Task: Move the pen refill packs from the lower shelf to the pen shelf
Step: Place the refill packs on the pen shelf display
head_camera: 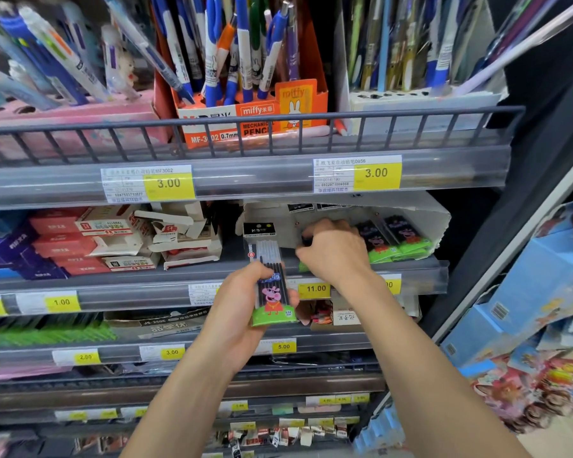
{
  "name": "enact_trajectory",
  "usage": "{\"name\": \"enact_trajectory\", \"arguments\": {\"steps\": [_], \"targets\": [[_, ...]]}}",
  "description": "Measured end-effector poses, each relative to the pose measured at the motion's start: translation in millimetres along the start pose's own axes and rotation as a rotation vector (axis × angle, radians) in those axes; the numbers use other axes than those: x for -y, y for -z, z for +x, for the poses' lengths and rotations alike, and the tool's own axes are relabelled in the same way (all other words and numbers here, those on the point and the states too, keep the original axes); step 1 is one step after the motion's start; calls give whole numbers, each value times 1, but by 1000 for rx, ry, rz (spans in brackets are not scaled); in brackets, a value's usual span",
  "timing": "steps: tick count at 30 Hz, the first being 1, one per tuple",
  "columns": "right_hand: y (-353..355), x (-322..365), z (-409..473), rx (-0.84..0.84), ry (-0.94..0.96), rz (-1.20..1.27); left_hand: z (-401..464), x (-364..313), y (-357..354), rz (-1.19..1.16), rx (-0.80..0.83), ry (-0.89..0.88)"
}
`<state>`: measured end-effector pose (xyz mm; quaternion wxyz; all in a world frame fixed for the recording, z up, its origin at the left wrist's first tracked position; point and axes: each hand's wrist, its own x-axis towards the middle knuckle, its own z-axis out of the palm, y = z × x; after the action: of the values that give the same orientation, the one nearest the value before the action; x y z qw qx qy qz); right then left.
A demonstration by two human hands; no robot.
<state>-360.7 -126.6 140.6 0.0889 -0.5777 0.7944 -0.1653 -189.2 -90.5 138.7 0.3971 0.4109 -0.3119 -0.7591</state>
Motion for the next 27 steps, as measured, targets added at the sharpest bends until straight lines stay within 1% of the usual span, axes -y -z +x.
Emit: {"name": "enact_trajectory", "arguments": {"steps": [2, 4, 6, 8, 10, 13, 16, 18, 20, 22, 24, 25, 27], "targets": [[8, -5, -4, 16, 65, 42, 3, -6, 2, 122, 31, -42], [14, -14, -11, -4, 149, 113, 6, -13, 3, 288, 34, -112], [17, -25, -20, -40, 226, 145, 13, -20, 2, 467, -32, -212], [16, -39, -27, -90, 304, 137, 24, -26, 1, 717, -123, -326], [10, -50, -33, -134, 368, 148, 40, -31, -4, 959, -192, -404], [-1, -56, -41, -195, 434, 116, 61, -33, -13, 1216, -264, -522], [-9, -59, -46, -262, 490, 83, 73, -32, -20, 1398, -315, -611], [-11, -61, -47, -294, 520, 85, 78, -30, -21, 1530, -335, -627], [-10, -62, -47, -306, 539, 73, 76, -26, -19, 1641, -336, -629], [-7, -62, -46, -304, 527, 59, 70, -20, -16, 1754, -367, -687], [-5, -64, -46, -298, 501, 45, 62, -14, -12, 1753, -385, -788], [-5, -64, -46, -291, 491, 38, 59, -12, -11, 1736, -365, -811], [-6, -66, -47, -280, 492, 30, 55, -10, -8, 1762, -313, -795]]}}
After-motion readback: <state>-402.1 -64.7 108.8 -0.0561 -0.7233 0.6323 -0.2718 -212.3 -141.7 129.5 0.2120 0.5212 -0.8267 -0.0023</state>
